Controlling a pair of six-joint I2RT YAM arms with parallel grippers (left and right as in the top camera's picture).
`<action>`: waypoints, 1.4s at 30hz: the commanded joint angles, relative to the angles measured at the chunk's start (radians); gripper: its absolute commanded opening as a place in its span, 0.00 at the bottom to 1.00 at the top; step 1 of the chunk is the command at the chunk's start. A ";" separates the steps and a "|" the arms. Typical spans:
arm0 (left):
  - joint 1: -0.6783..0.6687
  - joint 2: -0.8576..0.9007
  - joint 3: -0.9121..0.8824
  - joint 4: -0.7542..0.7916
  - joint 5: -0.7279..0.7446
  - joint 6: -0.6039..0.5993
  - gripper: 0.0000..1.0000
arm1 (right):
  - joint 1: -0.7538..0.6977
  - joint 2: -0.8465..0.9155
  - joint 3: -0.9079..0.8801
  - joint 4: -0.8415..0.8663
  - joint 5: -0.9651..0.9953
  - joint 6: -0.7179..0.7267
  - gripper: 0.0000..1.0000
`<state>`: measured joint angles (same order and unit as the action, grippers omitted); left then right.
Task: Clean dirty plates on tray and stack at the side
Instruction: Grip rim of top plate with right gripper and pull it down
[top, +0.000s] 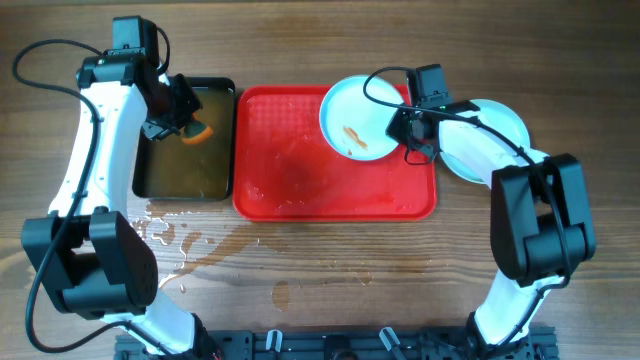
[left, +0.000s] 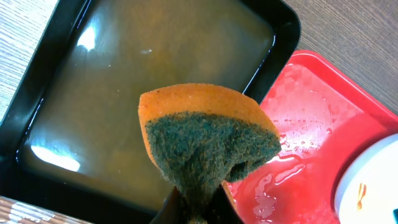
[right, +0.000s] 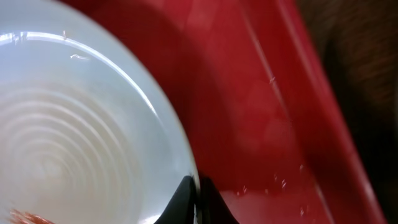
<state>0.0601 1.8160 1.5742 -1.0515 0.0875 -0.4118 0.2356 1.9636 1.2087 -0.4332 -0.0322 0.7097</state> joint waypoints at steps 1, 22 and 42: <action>0.001 0.006 -0.005 0.000 0.002 0.012 0.04 | 0.040 0.009 0.005 -0.084 -0.134 -0.078 0.04; -0.001 0.006 -0.005 0.010 0.002 0.012 0.04 | 0.113 0.109 0.218 -0.155 -0.179 -0.566 0.23; -0.250 0.113 -0.005 0.091 0.064 0.000 0.04 | 0.110 0.126 0.203 -0.256 -0.171 -0.168 0.04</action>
<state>-0.1402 1.8690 1.5738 -0.9730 0.0956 -0.4126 0.3485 2.0705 1.4143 -0.6930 -0.2020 0.5457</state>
